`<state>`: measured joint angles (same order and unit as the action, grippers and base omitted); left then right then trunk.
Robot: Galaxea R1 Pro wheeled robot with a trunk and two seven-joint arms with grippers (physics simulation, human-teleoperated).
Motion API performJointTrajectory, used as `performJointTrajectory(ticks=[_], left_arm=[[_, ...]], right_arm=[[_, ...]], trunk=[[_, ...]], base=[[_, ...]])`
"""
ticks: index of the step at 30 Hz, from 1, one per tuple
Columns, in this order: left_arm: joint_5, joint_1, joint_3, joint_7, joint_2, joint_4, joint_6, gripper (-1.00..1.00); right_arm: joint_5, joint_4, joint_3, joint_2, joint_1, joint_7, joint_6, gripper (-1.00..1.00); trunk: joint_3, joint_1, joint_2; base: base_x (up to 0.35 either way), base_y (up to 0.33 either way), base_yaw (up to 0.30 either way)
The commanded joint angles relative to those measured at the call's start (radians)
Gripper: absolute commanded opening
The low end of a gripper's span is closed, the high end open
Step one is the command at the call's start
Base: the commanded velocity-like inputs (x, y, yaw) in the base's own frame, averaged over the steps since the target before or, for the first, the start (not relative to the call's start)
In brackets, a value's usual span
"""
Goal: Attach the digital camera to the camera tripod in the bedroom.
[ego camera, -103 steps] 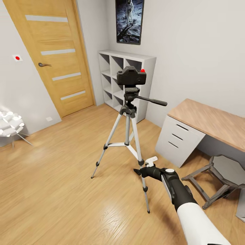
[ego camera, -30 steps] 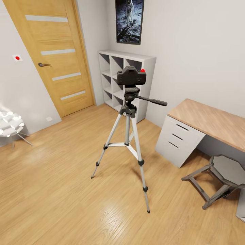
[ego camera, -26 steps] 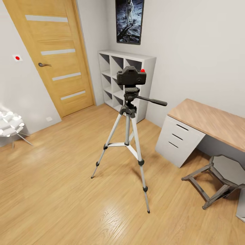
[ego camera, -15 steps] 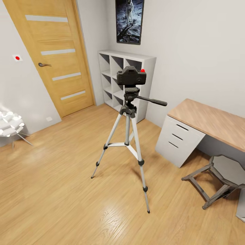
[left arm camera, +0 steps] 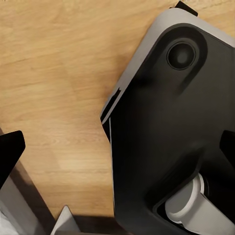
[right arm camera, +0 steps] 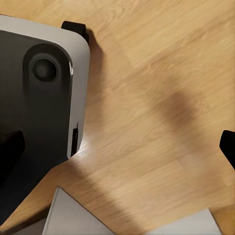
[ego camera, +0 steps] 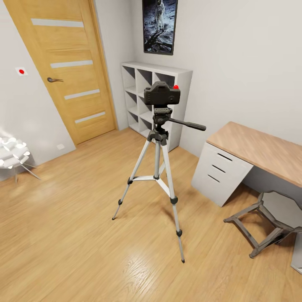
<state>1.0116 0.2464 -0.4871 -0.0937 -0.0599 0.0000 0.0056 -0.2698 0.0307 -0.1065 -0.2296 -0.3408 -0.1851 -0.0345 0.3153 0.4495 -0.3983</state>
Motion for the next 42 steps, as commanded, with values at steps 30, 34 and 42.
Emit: performJointTrajectory(ticks=[30,34,42], left_arm=[[-0.004,0.001,-0.012,-0.003,0.000,-0.010,-0.004,1.00],[-0.004,0.001,-0.013,-0.003,0.000,-0.011,-0.004,1.00],[-0.007,0.001,-0.014,-0.003,0.000,-0.011,-0.004,1.00]], right_arm=[[-0.007,0.003,-0.009,0.053,0.029,-0.001,-0.005,1.00],[-0.009,0.003,-0.009,0.060,0.042,-0.002,-0.006,1.00],[-0.008,0.003,-0.009,0.065,0.051,-0.001,-0.004,1.00]], trunk=[[-0.021,0.000,-0.002],[-0.028,0.000,-0.002],[-0.040,0.000,-0.002]], base=[[0.000,0.000,0.000],[0.000,0.000,0.000],[0.000,0.000,0.000]])
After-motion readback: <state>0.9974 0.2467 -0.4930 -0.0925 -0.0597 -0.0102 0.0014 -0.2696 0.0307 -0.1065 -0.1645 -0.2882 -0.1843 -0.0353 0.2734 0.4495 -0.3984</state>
